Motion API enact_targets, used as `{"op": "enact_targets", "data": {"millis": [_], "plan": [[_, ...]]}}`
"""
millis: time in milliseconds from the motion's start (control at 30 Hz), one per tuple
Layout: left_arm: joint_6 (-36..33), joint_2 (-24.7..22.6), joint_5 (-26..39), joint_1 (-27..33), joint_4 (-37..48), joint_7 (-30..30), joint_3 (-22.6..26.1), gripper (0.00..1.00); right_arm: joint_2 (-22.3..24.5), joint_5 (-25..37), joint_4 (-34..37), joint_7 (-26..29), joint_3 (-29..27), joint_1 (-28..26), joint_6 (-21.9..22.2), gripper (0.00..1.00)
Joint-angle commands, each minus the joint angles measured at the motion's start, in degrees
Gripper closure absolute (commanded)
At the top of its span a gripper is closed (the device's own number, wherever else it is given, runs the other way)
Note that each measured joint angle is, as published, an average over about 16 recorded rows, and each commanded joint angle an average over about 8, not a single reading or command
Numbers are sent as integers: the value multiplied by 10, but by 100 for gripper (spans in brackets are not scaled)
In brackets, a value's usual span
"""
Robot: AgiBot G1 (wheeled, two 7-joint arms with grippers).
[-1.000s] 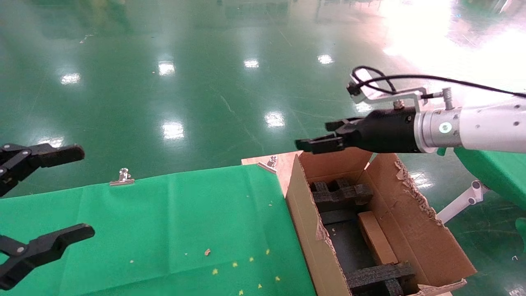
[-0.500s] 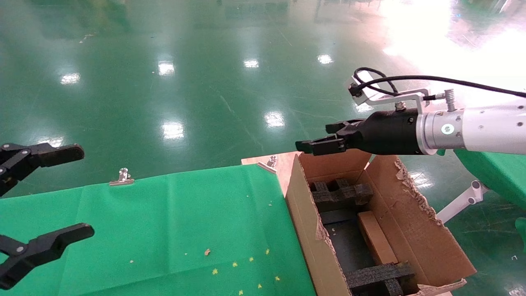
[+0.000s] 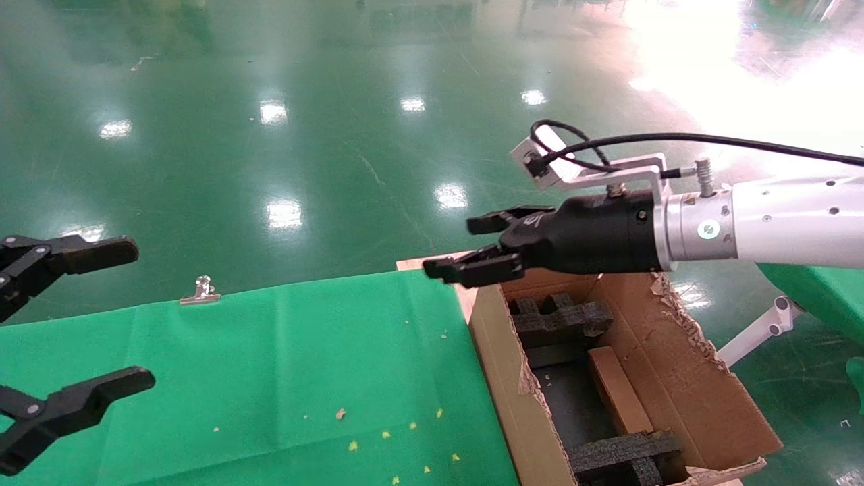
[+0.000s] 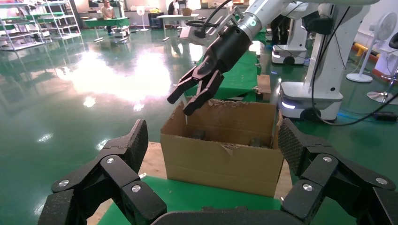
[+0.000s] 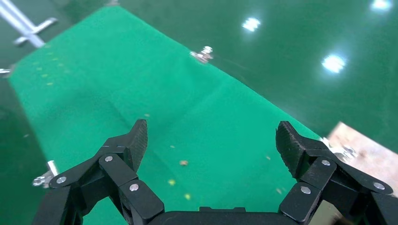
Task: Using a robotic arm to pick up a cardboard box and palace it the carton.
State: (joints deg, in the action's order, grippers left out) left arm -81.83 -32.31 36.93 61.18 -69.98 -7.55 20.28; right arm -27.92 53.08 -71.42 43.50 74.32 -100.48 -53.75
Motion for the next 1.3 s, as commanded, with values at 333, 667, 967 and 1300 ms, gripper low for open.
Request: {"op": "enact_targets", "data": {"millis": [333,667,967,1300], "plan": [[0,0,0,0,0,0,0,0,-19,-30,-6,-87,-156,104,-85,0],[0,0,0,0,0,0,0,0,-36,-58,-11,-168,-299,200,-164,0],[0,0,0,0,0,0,0,0,-52,-81,-16,-238,-423,282,-232,0],[0,0,0,0,0,0,0,0,-67,-106,-20,-309,-550,367,-301,0]]}}
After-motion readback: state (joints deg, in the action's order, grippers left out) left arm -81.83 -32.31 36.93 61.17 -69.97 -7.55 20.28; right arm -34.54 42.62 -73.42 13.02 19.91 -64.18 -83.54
